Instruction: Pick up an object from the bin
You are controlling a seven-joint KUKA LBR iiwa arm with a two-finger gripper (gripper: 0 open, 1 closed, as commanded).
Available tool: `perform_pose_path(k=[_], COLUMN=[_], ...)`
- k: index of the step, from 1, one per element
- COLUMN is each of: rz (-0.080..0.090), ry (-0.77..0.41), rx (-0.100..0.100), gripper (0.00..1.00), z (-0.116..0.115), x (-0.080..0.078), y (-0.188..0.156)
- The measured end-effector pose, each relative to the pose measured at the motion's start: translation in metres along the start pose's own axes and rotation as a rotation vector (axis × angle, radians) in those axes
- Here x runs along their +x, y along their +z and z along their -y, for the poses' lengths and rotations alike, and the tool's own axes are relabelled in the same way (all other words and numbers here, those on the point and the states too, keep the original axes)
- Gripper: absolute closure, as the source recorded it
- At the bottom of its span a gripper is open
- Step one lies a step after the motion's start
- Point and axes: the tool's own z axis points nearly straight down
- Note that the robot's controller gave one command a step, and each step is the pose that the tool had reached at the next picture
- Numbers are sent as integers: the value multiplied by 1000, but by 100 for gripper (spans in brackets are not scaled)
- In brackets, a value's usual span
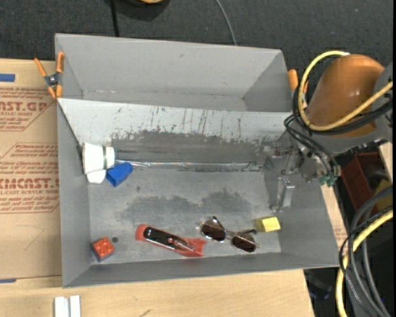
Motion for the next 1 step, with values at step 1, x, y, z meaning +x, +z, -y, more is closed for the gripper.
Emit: perform_pose_path(k=[1], rz=[-6], ry=[-39], rx=[-2], gripper=[0], z=[-16], x=[27], y=[48])
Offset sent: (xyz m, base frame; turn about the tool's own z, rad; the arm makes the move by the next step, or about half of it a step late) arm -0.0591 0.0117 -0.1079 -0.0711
